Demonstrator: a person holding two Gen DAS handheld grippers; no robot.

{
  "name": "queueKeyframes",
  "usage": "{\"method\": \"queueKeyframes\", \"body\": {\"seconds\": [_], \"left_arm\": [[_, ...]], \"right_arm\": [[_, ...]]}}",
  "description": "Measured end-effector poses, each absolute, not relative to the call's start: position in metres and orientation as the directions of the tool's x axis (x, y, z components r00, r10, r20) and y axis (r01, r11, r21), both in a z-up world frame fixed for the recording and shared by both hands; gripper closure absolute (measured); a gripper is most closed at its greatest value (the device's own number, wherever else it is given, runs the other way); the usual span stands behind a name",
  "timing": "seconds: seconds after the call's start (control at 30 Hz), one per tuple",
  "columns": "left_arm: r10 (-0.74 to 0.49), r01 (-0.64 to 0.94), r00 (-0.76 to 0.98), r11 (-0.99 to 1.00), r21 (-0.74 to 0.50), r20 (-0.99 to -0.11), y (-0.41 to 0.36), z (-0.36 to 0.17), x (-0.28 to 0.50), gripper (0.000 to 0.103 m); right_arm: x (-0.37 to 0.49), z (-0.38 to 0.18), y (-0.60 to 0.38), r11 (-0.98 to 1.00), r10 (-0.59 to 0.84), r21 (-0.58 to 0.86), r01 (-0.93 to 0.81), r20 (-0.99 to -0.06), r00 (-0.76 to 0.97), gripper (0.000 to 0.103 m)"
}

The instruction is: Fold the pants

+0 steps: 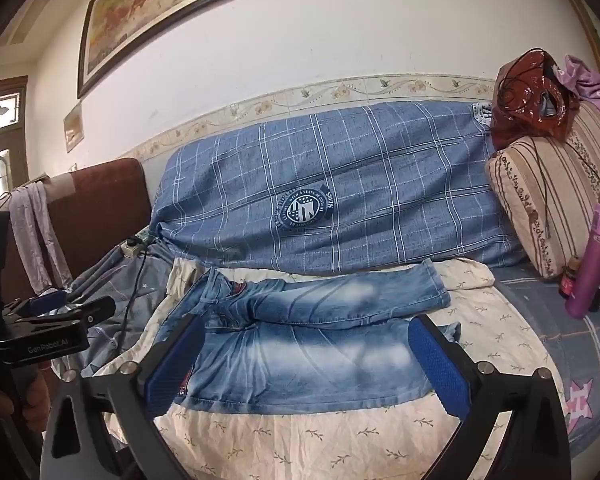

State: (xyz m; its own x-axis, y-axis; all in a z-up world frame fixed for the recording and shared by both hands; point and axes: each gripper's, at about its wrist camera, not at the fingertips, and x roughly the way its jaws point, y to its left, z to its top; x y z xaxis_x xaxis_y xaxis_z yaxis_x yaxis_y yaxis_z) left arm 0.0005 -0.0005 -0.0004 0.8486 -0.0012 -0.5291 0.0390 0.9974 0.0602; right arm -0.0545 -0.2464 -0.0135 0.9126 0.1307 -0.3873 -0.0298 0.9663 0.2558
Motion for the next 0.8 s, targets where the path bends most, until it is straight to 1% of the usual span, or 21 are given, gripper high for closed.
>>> {"method": "queueKeyframes", "body": {"seconds": [0.3, 0.33, 0.4, 0.67, 0.77, 0.8], "left_arm": [[-0.041, 0.080, 0.836, 0.996, 0.049, -0.547, -0.011, -0.007, 0.004, 0.000], [-0.043, 0.085, 0.845, 0.995, 0.055, -0.533, -0.010, -0.010, 0.005, 0.000], [-0.053, 0.098, 0.836, 0.994, 0.054, -0.546, -0.017, -0.011, 0.006, 0.000], [-0.066, 0.121, 0.834, 0.991, 0.065, -0.547, -0.029, -0.011, 0.008, 0.000], [-0.062, 0.124, 0.837, 0.989, 0.078, -0.544, -0.029, -0.012, 0.012, 0.000], [-0.050, 0.124, 0.842, 0.987, 0.103, -0.538, -0.029, -0.013, 0.013, 0.000]], "right_arm": [[-0.051, -0.014, -0.247, 0.970, 0.116, 0.241, -0.018, -0.398, 0.910, 0.000], [-0.051, -0.015, -0.248, 0.971, 0.112, 0.240, -0.014, -0.399, 0.910, 0.000], [-0.050, -0.015, -0.251, 0.971, 0.104, 0.239, -0.006, -0.400, 0.911, 0.000], [-0.048, -0.019, -0.265, 0.964, 0.093, 0.267, 0.020, -0.407, 0.909, 0.000], [-0.046, -0.021, -0.269, 0.962, 0.093, 0.273, 0.025, -0.410, 0.908, 0.000], [-0.046, -0.021, -0.269, 0.961, 0.092, 0.274, 0.027, -0.411, 0.907, 0.000]]}}
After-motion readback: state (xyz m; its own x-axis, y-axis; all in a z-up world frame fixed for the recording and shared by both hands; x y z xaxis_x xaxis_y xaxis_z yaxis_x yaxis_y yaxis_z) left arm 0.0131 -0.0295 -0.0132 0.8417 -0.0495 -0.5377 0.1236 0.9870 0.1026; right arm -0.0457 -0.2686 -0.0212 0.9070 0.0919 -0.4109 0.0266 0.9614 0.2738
